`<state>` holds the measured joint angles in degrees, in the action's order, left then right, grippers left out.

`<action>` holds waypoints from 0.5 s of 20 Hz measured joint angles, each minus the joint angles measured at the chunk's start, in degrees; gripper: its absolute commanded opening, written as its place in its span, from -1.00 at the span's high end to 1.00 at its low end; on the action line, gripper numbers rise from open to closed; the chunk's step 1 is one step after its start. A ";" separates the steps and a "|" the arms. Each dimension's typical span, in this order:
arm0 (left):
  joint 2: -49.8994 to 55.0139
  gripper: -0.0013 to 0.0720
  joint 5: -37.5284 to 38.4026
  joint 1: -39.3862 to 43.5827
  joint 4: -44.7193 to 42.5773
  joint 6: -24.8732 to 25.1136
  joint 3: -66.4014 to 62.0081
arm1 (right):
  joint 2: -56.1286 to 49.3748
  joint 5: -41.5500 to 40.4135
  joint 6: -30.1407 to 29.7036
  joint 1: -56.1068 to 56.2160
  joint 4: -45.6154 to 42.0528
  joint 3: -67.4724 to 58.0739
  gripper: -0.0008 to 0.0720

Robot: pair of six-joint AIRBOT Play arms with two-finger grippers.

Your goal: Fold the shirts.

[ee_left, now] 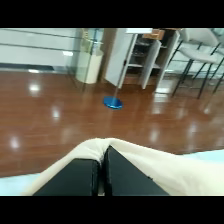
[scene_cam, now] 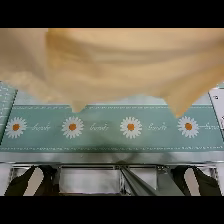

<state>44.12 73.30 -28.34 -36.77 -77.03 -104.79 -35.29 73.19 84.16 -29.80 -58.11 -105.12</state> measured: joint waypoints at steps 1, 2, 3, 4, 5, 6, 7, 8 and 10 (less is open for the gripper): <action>-1.86 0.90 0.26 1.81 -3.50 -0.37 -0.48 | 2.03 1.49 1.05 0.24 -2.89 -0.13 0.92; -3.74 0.90 0.48 3.89 -7.65 -0.57 -0.79 | 4.02 2.34 2.01 0.83 -5.79 -0.24 0.92; -5.88 0.90 0.61 6.56 -12.72 -0.94 -1.07 | 5.73 3.34 2.93 1.68 -8.68 -0.37 0.92; -7.78 0.90 0.63 9.29 -17.53 -1.70 -1.18 | 7.02 4.63 3.82 2.69 -11.06 -0.44 0.92; -9.66 0.90 0.68 12.41 -22.56 -2.91 -1.33 | 8.00 5.97 4.63 3.85 -13.64 -0.44 0.92; -10.95 0.90 1.09 15.23 -26.91 -4.11 -1.38 | 8.63 7.54 5.31 4.92 -15.76 -0.42 0.92; -11.87 0.90 2.73 17.75 -31.34 -5.40 -1.36 | 9.18 9.35 5.73 5.99 -17.44 -0.11 0.92; -12.61 0.90 4.28 20.06 -35.08 -6.84 -1.07 | 9.49 11.13 6.01 6.80 -18.73 0.50 0.92; -13.40 0.90 8.20 22.95 -39.98 -9.25 1.20 | 9.99 14.08 6.58 7.85 -20.96 2.99 0.92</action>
<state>30.72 81.49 -5.39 -76.75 -86.28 -103.59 -25.30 87.26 90.74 -21.96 -79.07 -102.13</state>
